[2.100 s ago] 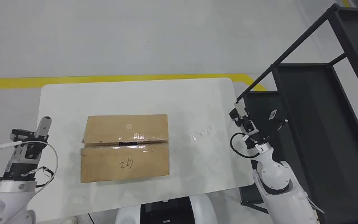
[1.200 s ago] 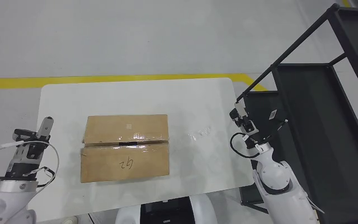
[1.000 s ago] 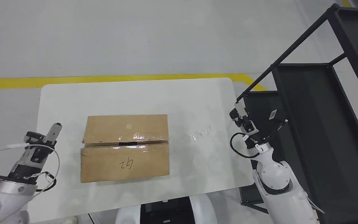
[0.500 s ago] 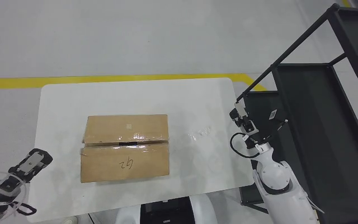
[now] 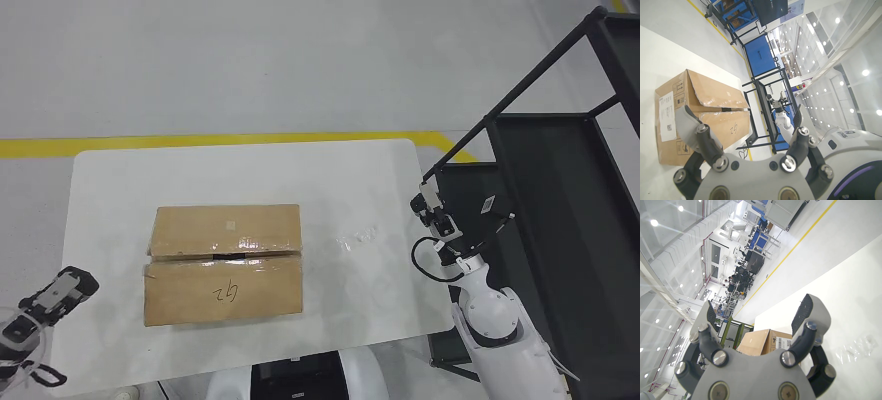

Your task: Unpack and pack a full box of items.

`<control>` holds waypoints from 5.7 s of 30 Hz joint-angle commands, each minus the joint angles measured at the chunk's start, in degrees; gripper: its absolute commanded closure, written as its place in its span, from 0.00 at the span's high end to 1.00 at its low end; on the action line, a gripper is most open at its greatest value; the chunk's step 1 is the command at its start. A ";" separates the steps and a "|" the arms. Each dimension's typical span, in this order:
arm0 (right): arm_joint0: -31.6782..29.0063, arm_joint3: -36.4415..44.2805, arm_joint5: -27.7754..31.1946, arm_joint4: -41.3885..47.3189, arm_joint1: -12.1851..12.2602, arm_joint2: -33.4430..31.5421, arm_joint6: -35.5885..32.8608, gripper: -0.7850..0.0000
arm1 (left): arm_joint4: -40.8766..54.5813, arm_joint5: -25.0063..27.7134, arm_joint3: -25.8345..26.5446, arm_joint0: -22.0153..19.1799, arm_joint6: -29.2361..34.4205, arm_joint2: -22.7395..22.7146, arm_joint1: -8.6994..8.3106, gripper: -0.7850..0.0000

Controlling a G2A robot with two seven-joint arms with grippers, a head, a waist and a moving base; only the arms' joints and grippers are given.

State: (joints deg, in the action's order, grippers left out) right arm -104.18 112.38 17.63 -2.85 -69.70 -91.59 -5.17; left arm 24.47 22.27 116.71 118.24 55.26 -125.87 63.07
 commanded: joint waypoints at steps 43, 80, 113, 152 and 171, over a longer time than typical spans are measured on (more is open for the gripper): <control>0.00 0.00 0.00 0.00 0.00 0.00 0.00 1.00 | -2.59 21.73 -22.65 -17.85 5.04 18.03 -4.74 1.00; 0.00 0.00 0.00 0.00 0.00 0.00 0.00 1.00 | -2.02 26.62 -19.91 -9.92 0.15 16.01 -13.76 1.00; 0.00 0.00 0.00 0.00 0.00 0.00 0.00 1.00 | -5.35 21.34 -15.55 -9.95 -3.73 17.46 -13.44 1.00; 0.00 0.00 0.00 0.00 0.00 0.00 0.00 1.00 | -0.05 25.58 -6.91 -0.03 1.20 19.00 -19.07 1.00; 0.00 0.00 0.00 0.00 0.00 0.00 0.00 1.00 | -4.30 35.73 4.12 13.97 -8.96 18.72 -30.65 1.00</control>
State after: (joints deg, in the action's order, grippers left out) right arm -104.18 112.38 17.63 -2.85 -69.70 -91.59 -5.17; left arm 20.28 58.00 120.76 131.81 46.32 -107.18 33.10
